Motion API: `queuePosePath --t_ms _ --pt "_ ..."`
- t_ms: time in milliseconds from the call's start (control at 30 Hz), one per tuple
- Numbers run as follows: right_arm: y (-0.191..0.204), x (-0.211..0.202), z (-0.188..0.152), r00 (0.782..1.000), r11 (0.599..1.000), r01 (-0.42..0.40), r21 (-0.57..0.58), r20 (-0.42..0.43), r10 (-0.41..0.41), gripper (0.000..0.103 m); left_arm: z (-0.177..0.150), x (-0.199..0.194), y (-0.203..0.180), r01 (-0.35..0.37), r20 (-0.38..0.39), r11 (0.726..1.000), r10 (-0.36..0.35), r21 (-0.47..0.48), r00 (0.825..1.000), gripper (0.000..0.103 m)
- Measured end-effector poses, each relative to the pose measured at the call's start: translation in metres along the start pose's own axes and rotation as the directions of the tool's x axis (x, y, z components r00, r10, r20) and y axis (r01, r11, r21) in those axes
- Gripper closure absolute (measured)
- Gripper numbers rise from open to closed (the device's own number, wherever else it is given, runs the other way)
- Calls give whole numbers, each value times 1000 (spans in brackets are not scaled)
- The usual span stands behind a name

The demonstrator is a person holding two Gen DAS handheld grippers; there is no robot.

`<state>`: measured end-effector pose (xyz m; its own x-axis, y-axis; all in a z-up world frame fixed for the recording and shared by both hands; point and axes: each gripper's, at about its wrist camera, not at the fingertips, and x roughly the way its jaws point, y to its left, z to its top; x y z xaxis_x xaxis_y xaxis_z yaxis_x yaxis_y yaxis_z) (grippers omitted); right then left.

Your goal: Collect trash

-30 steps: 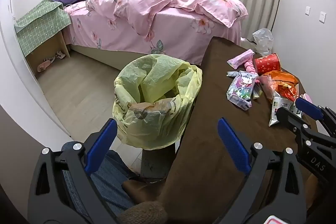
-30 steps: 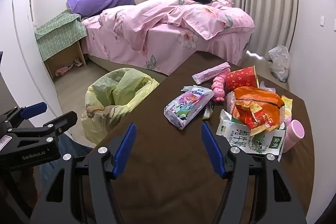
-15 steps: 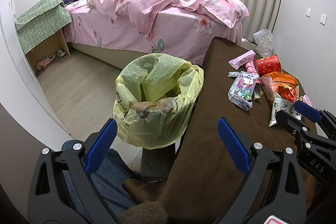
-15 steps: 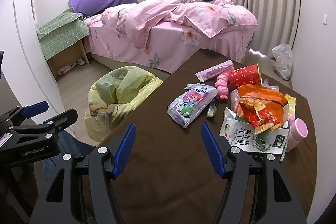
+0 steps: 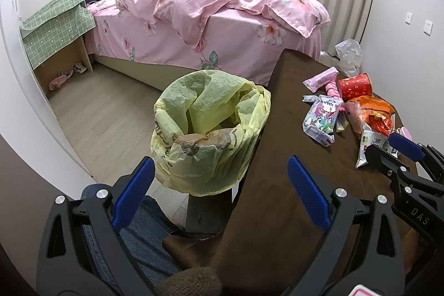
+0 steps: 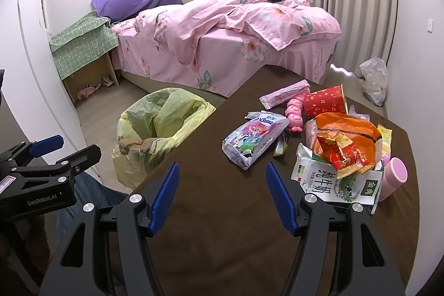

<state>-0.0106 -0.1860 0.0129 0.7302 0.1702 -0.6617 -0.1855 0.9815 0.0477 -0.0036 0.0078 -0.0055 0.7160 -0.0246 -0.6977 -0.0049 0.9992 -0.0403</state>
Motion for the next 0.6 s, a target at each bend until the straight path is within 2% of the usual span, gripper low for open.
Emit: queuePosePath --t_ms 600 --pt "0 1 -1 1000 1000 -5 -1 -4 5 42 3 -4 5 -3 2 1000 3 -9 1000 11"
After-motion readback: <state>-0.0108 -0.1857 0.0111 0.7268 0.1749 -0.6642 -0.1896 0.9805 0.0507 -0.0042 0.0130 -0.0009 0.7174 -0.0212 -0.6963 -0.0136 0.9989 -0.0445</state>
